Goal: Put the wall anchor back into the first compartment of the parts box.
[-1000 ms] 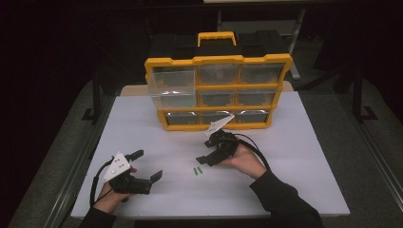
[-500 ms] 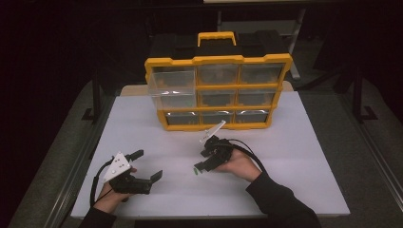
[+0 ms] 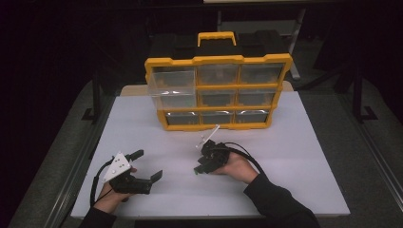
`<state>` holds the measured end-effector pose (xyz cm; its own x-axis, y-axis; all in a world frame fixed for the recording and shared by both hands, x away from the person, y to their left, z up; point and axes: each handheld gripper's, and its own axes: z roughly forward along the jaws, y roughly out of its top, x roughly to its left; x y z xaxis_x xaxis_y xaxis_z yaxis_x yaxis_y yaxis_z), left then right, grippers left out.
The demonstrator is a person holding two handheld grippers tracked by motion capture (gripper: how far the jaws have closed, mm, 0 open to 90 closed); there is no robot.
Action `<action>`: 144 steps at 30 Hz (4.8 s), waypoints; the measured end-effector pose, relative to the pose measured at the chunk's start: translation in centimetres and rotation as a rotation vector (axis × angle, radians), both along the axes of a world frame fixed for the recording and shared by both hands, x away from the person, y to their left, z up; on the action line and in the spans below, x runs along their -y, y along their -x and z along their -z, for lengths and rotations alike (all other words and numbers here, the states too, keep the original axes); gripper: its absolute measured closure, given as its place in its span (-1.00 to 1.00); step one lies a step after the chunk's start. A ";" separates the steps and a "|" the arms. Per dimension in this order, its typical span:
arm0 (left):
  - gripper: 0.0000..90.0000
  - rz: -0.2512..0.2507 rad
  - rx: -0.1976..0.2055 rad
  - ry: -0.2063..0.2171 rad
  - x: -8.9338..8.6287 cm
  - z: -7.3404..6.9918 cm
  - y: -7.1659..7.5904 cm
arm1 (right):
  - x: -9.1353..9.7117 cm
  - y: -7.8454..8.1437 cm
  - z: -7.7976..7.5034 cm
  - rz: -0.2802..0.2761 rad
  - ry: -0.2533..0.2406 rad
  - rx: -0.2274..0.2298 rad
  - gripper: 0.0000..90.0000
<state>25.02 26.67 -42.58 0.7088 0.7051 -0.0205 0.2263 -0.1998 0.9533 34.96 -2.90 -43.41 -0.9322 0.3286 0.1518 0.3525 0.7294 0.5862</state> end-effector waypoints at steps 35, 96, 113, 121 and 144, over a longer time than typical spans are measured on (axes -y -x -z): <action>-1.00 0.004 0.004 -0.005 0.1 0.0 0.0 | -0.4 0.4 0.3 -0.002 0.039 0.015 0.87; -1.00 0.009 0.005 -0.003 0.2 0.0 0.0 | 2.8 -1.2 -5.7 0.018 -0.085 -0.016 0.87; -1.00 0.013 0.004 -0.002 0.2 0.0 0.0 | 3.4 -1.9 -8.3 0.019 -0.130 -0.018 0.87; -1.00 0.013 0.003 -0.007 0.2 0.0 0.0 | 3.4 -2.2 -9.5 0.002 -0.158 0.003 0.87; -1.00 0.014 0.004 -0.008 0.2 0.0 0.0 | 4.2 -3.1 -13.8 0.010 -0.178 0.054 0.87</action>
<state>25.00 26.45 -42.57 0.7188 0.6951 -0.0123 0.2199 -0.2106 0.9525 38.06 -7.12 -29.65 -0.9375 0.3101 0.1581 0.3237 0.6095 0.7237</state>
